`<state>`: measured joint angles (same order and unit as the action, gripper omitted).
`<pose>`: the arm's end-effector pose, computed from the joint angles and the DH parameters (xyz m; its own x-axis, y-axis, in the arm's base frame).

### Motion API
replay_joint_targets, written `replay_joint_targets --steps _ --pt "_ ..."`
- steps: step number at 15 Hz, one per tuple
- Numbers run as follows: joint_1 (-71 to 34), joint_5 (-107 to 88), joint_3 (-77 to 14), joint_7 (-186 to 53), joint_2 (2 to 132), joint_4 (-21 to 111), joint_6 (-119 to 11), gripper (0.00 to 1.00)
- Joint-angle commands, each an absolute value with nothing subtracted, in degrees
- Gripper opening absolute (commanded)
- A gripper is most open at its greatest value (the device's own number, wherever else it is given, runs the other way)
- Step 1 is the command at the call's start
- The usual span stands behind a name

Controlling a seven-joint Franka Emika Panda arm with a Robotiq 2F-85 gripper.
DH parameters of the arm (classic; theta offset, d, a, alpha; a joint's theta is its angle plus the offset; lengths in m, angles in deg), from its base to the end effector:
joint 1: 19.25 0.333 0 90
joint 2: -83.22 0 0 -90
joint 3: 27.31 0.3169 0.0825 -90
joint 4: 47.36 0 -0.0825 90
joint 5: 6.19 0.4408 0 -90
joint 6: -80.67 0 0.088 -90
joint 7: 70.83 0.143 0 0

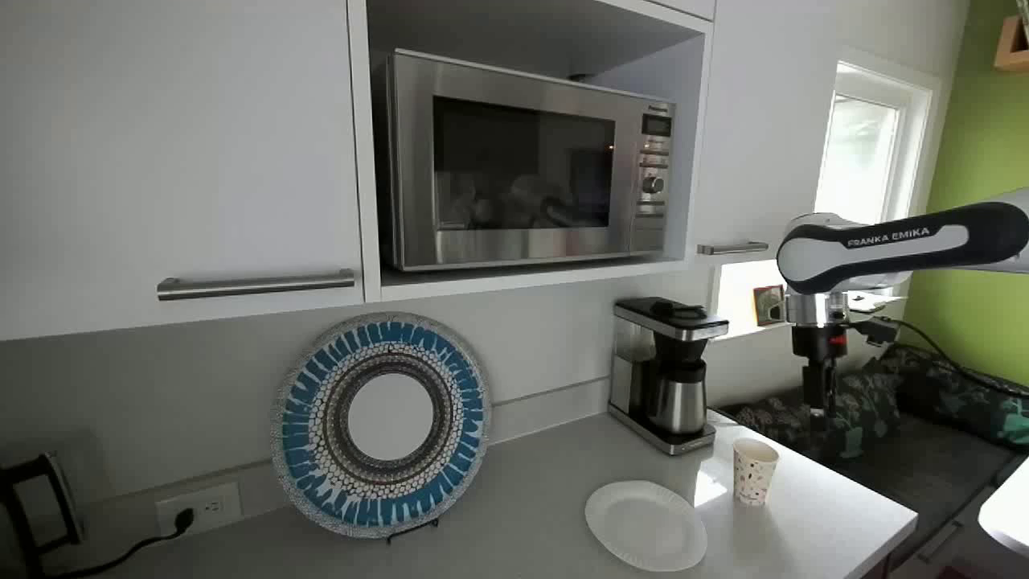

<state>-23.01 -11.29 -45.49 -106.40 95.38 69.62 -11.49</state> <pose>0.4733 -0.2095 0.4625 0.9427 0.2688 -0.1976 0.2496 -0.9613 -0.1167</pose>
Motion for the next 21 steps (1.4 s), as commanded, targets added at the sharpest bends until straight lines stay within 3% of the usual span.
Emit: replay_joint_targets --steps 1,12,21 --pt "-24.75 -10.98 -43.92 -106.7 95.21 69.5 -11.38 1.0" --pt "-24.75 -10.98 -43.92 -106.7 95.21 69.5 -11.38 1.0" --pt "-21.85 -13.41 -34.26 -96.14 112.18 80.57 -18.38 1.0"
